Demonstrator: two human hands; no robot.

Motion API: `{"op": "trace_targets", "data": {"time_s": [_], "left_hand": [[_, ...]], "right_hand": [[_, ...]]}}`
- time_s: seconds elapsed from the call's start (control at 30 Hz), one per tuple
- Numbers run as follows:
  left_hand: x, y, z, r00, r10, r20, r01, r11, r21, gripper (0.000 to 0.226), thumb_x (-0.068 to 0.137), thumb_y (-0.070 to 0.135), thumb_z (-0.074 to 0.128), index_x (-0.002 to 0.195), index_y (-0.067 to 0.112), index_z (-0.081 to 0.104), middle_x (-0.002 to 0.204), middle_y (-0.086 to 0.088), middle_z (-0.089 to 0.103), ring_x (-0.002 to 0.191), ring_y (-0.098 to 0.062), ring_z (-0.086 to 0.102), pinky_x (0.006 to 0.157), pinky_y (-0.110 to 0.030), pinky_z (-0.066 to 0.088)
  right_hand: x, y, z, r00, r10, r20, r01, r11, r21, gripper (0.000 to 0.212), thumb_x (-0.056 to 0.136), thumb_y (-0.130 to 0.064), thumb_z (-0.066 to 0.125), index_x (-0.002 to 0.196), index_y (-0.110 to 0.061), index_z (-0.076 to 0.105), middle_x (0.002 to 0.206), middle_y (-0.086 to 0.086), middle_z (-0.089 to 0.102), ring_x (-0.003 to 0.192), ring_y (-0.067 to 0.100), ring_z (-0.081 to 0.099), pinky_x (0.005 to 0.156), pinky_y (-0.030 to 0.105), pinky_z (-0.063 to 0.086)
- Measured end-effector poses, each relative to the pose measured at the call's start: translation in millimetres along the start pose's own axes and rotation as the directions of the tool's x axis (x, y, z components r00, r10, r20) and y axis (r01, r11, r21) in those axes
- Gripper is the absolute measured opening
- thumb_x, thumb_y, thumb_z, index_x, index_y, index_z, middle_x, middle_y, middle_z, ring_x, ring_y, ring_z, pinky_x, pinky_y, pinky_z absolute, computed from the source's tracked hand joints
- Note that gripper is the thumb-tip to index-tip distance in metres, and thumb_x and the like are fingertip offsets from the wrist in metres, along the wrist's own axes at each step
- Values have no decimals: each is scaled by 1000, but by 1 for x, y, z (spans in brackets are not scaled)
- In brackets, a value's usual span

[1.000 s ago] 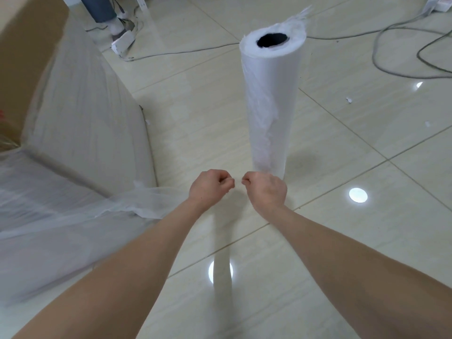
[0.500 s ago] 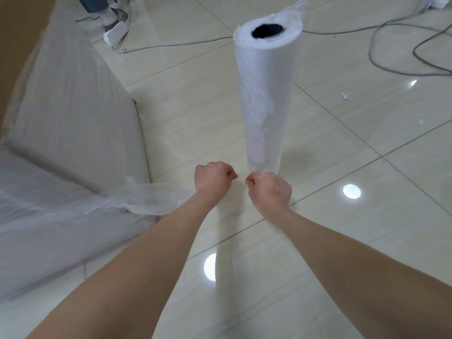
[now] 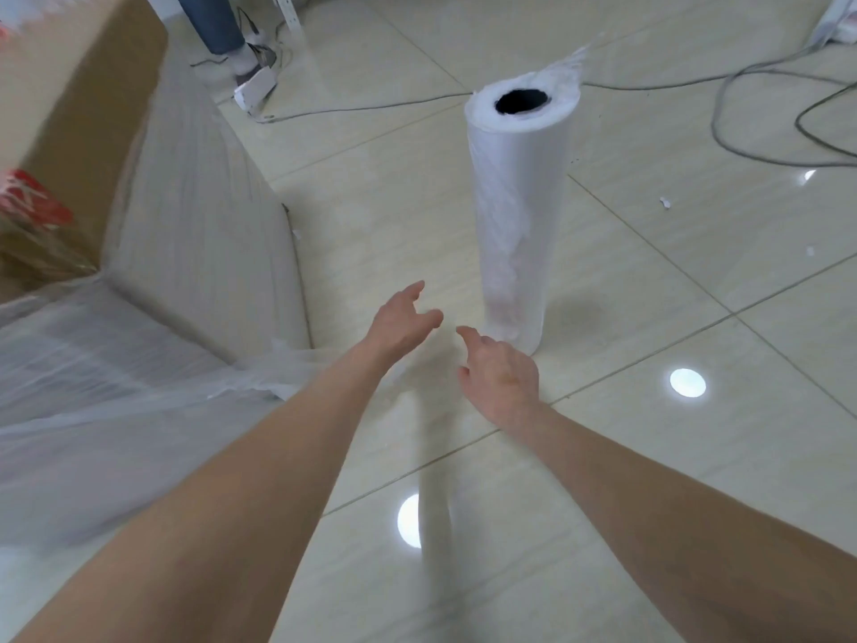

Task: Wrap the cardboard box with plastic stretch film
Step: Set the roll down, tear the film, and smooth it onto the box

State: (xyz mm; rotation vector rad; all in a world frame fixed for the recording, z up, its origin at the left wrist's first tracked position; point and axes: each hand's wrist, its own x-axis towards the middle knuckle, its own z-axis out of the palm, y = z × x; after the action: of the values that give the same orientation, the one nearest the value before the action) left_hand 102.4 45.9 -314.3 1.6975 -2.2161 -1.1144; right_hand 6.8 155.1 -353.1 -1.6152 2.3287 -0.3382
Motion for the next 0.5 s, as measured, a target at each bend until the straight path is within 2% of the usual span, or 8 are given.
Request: {"op": "trace_targets", "data": {"time_s": [0.07, 0.13, 0.2, 0.37, 0.5], "left_hand": [[-5, 4, -16, 999, 3, -50, -3, 1000, 11, 67, 82, 28, 58, 145, 20, 35, 148, -2, 37, 129, -19, 43, 95, -24, 34], [-13, 5, -33, 983, 40, -179, -17, 992, 126, 56, 83, 27, 60, 137, 19, 46, 140, -8, 45, 118, -21, 52, 90, -23, 38], [-18, 8, -48, 968, 85, -235, -26, 969, 245, 42, 84, 27, 63, 125, 19, 58, 129, -10, 52, 112, -23, 55, 93, -29, 44], [-28, 38, -82, 984, 66, -167, -30, 978, 206, 45, 81, 10, 63, 126, 14, 58, 128, -10, 56, 114, -22, 56, 91, -27, 44], [-31, 62, -107, 974, 136, -180, -108, 982, 158, 41, 83, 11, 60, 124, 12, 60, 126, -8, 60, 113, -22, 56, 89, -26, 43]], "right_hand": [[-9, -10, -5, 995, -101, -27, 98, 991, -91, 49, 91, -22, 49, 138, -26, 34, 123, 1, 54, 110, 24, 54, 81, 35, 40], [-14, -24, -17, 975, -217, -54, 209, 970, -125, 49, 91, -21, 48, 138, -25, 35, 127, 1, 48, 113, 23, 50, 85, 35, 38], [-12, -41, -33, 946, -306, -104, 295, 950, -105, 44, 92, -23, 48, 135, -24, 40, 125, 2, 46, 114, 24, 46, 85, 34, 35], [-2, -73, -85, 927, -331, -174, 315, 942, -116, 34, 94, -23, 47, 128, -21, 48, 124, 3, 46, 115, 24, 43, 85, 34, 34], [4, -85, -136, 890, -375, -259, 333, 923, -191, 31, 91, -14, 46, 121, -18, 56, 120, 5, 51, 111, 26, 45, 75, 30, 25]]}}
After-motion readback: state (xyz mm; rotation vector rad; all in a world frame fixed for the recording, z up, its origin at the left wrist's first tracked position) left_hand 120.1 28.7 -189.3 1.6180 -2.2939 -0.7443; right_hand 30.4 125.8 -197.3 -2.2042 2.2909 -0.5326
